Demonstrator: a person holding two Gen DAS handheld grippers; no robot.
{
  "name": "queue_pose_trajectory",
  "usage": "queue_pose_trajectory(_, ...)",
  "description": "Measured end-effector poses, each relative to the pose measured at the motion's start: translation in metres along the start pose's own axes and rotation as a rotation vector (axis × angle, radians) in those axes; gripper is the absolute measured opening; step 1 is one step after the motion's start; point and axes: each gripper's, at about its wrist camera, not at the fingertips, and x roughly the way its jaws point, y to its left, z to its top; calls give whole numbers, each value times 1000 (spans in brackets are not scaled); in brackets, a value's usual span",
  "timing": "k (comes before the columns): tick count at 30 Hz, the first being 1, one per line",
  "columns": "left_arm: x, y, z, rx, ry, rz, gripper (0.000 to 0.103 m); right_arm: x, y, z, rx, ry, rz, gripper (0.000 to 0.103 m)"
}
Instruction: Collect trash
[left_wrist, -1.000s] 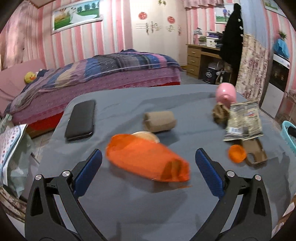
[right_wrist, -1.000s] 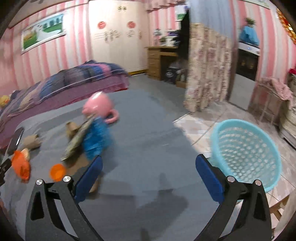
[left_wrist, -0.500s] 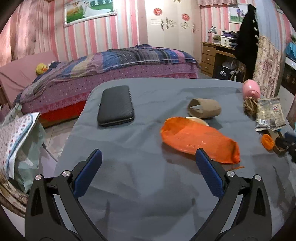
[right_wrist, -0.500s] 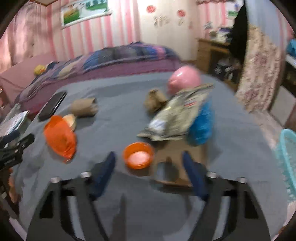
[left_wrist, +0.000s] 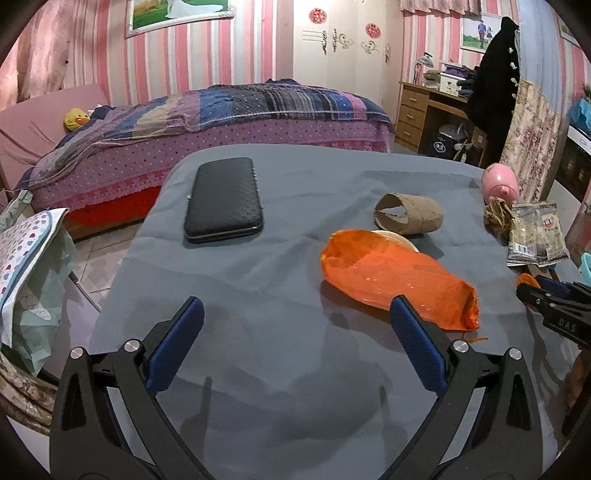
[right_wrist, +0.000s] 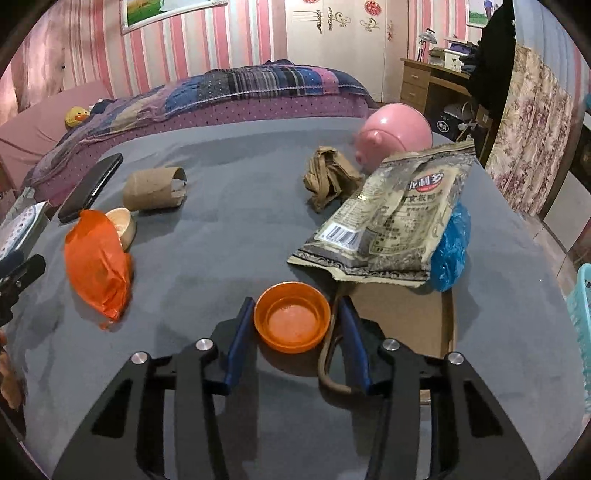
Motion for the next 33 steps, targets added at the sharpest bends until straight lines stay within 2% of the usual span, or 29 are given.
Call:
queue_pose_trajectory(9, 32, -37, 12, 28, 90, -56, 97, -7, -11, -3, 32, -1, 50, 44)
queue_pose_trajectory(12, 41, -46, 13, 23, 125, -80, 86, -9, -10, -5, 22, 5, 64, 44)
queue_pose_trajectory(14, 40, -48, 13, 17, 126, -101, 76, -11, -11, -5, 29, 7, 73, 44)
queue_pose_trajectory(15, 38, -48, 12, 16, 127, -115, 67, -13, -11, -5, 31, 4, 80, 44)
queue_pose_trajectory(17, 35, -49, 9, 29, 130, -121, 40, -16, -8, -5, 18, -9, 77, 44)
queue_pose_trajectory(18, 34, -50, 7, 43, 136, -112, 32, -18, -4, -4, 2, -16, 78, 44)
queue_pose_trajectory(19, 35, -50, 5, 56, 148, -108, 19, -20, 0, -3, -11, -19, 81, 44)
queue_pose_trajectory(20, 35, -49, 3, 59, 157, -110, 12, -21, 1, -4, -17, -24, 80, 44)
queue_pose_trajectory(23, 33, -43, -2, 60, 165, -120, 4, -21, 11, -3, -51, -27, 97, 39)
queue_pose_trajectory(25, 30, -40, -3, 62, 165, -124, 1, -18, 15, -3, -67, -18, 100, 32)
queue_pose_trajectory(30, 19, -33, -2, 87, 144, -114, 0, -5, 18, -5, -93, 19, 120, 19)
queue_pose_trajectory(32, 16, -29, -2, 89, 140, -103, 0, -4, 18, -6, -98, 21, 121, 9)
queue_pose_trajectory(33, 15, -26, -2, 87, 137, -99, 0, -5, 16, -6, -91, 16, 132, 8)
